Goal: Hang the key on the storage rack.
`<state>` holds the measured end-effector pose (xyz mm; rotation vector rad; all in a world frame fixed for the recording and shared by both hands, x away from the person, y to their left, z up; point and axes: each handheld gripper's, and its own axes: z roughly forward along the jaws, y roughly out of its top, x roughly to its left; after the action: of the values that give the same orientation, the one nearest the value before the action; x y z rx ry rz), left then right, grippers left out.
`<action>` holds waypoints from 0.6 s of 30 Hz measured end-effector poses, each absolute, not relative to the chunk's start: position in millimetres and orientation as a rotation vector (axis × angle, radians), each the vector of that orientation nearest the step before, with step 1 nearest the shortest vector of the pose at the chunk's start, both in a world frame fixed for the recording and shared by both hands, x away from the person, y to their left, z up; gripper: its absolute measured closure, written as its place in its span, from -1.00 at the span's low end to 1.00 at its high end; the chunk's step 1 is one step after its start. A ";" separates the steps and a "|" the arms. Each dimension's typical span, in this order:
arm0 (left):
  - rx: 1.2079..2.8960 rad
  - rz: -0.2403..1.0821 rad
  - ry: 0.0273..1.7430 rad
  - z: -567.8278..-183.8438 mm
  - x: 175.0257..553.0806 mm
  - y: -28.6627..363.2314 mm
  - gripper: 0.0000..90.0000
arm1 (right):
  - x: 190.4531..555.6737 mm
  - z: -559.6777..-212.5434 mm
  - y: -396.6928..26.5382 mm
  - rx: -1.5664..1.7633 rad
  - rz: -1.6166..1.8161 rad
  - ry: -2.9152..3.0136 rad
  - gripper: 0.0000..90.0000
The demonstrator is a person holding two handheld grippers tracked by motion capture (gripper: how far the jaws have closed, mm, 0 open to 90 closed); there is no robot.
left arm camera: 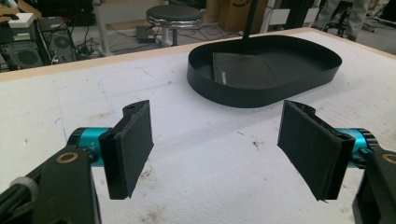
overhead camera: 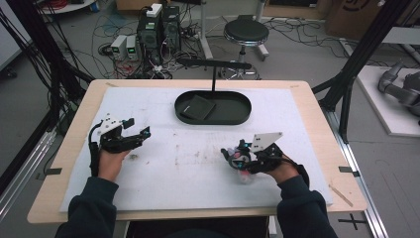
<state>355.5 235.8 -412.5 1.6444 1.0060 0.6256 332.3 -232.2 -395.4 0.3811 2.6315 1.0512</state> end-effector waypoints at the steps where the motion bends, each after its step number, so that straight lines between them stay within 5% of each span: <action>1: 1.643 0.624 1.006 -412.4 355.5 235.9 -0.42 | 335.1 -399.3 -235.4 0.366 1.040 2.632 0.12; 4: 1.641 0.622 1.006 -412.4 355.5 235.8 -0.41 | 338.2 -407.7 -238.7 0.427 1.044 2.615 -0.05; 8: 1.639 0.620 1.004 -412.1 355.3 236.4 -0.41 | 338.5 -406.2 -237.7 0.680 1.020 2.484 -0.52; 18: 1.632 0.621 1.007 -411.3 354.7 237.4 -0.41 | 317.4 -402.2 -228.1 1.021 0.813 2.275 -0.55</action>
<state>354.7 237.4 -411.3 1.6318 1.0065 0.6210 317.4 -228.1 -402.2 1.0215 2.2750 0.8134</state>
